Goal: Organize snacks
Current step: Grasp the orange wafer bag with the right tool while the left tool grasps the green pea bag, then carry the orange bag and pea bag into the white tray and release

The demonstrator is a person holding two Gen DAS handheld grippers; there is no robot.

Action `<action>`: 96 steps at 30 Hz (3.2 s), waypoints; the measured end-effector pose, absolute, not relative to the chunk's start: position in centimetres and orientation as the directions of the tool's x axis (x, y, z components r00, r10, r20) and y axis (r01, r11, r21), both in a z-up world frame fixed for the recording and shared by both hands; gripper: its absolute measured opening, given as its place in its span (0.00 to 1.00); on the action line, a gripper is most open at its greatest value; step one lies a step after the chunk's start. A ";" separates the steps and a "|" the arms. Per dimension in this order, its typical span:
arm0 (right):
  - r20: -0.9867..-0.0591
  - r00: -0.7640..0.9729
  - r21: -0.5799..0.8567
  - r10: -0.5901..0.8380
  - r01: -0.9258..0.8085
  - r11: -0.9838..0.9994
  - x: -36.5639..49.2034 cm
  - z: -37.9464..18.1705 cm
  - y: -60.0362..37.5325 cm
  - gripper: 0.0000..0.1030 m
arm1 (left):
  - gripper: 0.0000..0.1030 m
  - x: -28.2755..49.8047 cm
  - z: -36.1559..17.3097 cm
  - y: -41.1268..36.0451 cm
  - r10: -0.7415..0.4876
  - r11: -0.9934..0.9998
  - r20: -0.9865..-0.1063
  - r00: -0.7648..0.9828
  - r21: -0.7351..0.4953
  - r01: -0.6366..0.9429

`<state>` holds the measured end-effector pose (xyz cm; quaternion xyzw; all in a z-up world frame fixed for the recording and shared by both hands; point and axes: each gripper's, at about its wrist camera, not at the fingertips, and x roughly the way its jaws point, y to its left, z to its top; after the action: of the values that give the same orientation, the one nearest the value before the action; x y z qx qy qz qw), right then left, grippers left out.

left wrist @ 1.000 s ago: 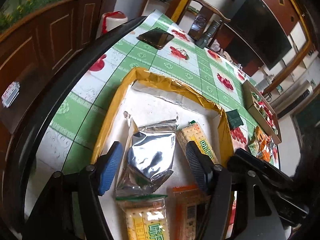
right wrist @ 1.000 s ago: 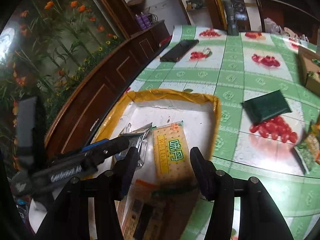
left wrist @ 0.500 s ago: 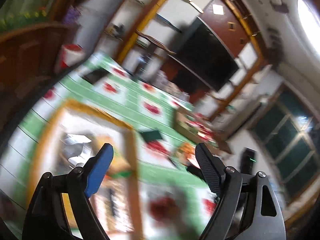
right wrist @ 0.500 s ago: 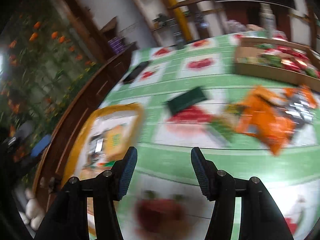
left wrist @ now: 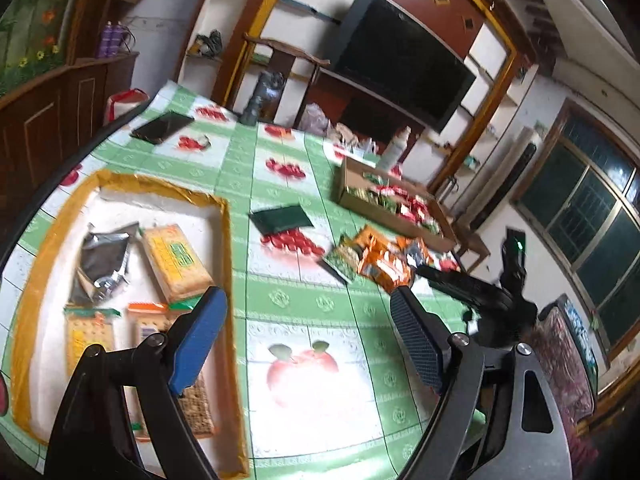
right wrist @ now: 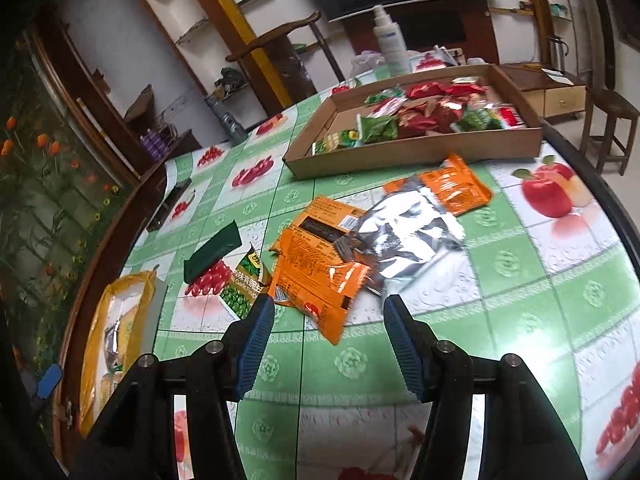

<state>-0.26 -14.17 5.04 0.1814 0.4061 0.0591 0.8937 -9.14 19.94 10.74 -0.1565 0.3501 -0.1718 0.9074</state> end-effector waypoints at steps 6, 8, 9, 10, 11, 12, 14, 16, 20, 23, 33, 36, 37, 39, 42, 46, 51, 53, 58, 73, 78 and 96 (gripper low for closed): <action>-0.694 0.699 0.233 0.175 -0.011 0.972 2.5 5.1 -11.5 0.68 | 0.82 -8.4 10.2 18.3 -0.416 0.903 -0.618 0.667 -0.370 0.220; -0.707 0.689 0.144 0.158 -0.078 0.986 3.9 5.2 -10.1 0.75 | 0.82 -8.0 10.1 17.8 -0.415 0.905 -0.628 0.659 -0.361 0.225; -0.721 0.676 0.114 0.153 -0.103 0.988 4.6 4.9 -9.6 0.74 | 0.82 -7.8 10.1 17.5 -0.414 0.906 -0.633 0.654 -0.357 0.229; -0.738 0.660 0.075 0.142 -0.129 0.989 5.1 4.4 -9.0 0.74 | 0.82 -7.4 10.1 17.2 -0.418 0.905 -0.638 0.646 -0.353 0.237; -0.748 0.650 0.049 0.136 -0.151 0.987 5.3 4.0 -8.6 0.74 | 0.82 -7.2 10.1 16.9 -0.420 0.905 -0.642 0.641 -0.350 0.242; -0.757 0.638 0.034 0.138 -0.173 0.984 5.5 3.7 -8.2 0.74 | 0.82 -7.0 10.2 16.7 -0.420 0.905 -0.645 0.638 -0.347 0.245; -0.774 0.619 0.005 0.133 -0.204 0.979 5.6 2.7 -7.5 0.74 | 0.82 -6.1 10.4 16.2 -0.421 0.906 -0.653 0.630 -0.341 0.252; -0.769 0.628 -0.027 0.117 -0.215 0.976 5.4 2.1 -7.1 0.70 | 0.82 -4.9 10.5 15.4 -0.420 0.907 -0.659 0.623 -0.328 0.264; -0.753 0.646 -0.007 0.124 -0.195 0.981 4.8 2.3 -7.5 0.38 | 0.82 -2.4 9.9 13.4 -0.403 0.915 -0.698 0.592 -0.289 0.282; -0.759 0.633 0.051 0.153 -0.176 0.983 4.2 2.5 -8.5 0.35 | 0.82 -0.2 8.5 11.4 -0.397 0.915 -0.739 0.545 -0.276 0.293; -0.767 0.571 0.230 0.292 -0.180 0.956 1.2 1.8 -10.8 0.33 | 0.82 6.3 3.0 4.1 -0.266 0.923 -0.846 0.463 -0.085 0.376; -0.766 0.564 0.265 0.309 -0.162 0.951 1.1 1.8 -11.5 0.33 | 0.81 7.3 1.9 2.1 -0.215 0.910 -0.857 0.469 -0.002 0.414; -0.766 0.564 0.272 0.309 -0.151 0.950 1.1 1.8 -11.8 0.33 | 0.81 7.4 1.7 1.5 -0.199 0.905 -0.855 0.479 0.027 0.424; -0.766 0.566 0.276 0.304 -0.138 0.951 1.1 1.8 -12.0 0.33 | 0.74 7.6 1.5 1.0 -0.191 0.897 -0.855 0.483 0.048 0.439; -0.765 0.569 0.280 0.302 -0.128 0.951 1.1 1.8 -12.2 0.33 | 0.42 7.4 1.6 1.2 -0.212 0.898 -0.850 0.482 0.025 0.440; -0.759 0.581 0.262 0.294 -0.141 0.955 1.0 1.8 -11.7 0.33 | 0.41 6.9 1.8 2.2 -0.218 0.910 -0.855 0.470 -0.004 0.415; -0.735 0.584 0.319 0.345 -0.150 0.936 0.9 1.8 -12.1 0.33 | 0.40 4.4 3.0 4.4 -0.291 0.917 -0.832 0.472 -0.102 0.385; -0.727 0.590 0.330 0.352 -0.151 0.932 1.0 1.9 -12.2 0.33 | 0.40 2.8 4.1 5.8 -0.329 0.918 -0.812 0.483 -0.155 0.365; -0.711 0.587 0.368 0.386 -0.157 0.916 1.0 1.6 -12.2 0.33 | 0.40 -1.8 6.7 10.8 -0.381 0.920 -0.751 0.539 -0.249 0.302; -0.687 0.547 0.403 0.478 -0.261 0.877 -1.4 4.6 -4.6 0.32 | 0.41 -7.2 5.7 28.5 -0.292 0.912 -0.702 0.650 -0.408 -0.031; -0.677 0.502 0.390 0.538 -0.375 0.841 -2.6 6.7 1.4 0.32 | 0.41 -7.9 5.0 30.9 -0.244 0.920 -0.701 0.670 -0.385 -0.068; -0.718 0.384 0.356 0.581 -0.516 0.780 0.1 4.9 17.0 0.37 | 0.42 -8.7 5.1 33.6 -0.287 0.899 -0.655 0.699 -0.436 -0.040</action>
<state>0.13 16.96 4.90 0.0367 0.4463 0.3299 0.8310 -8.66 33.55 5.07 -0.2141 0.3815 -0.0687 0.8966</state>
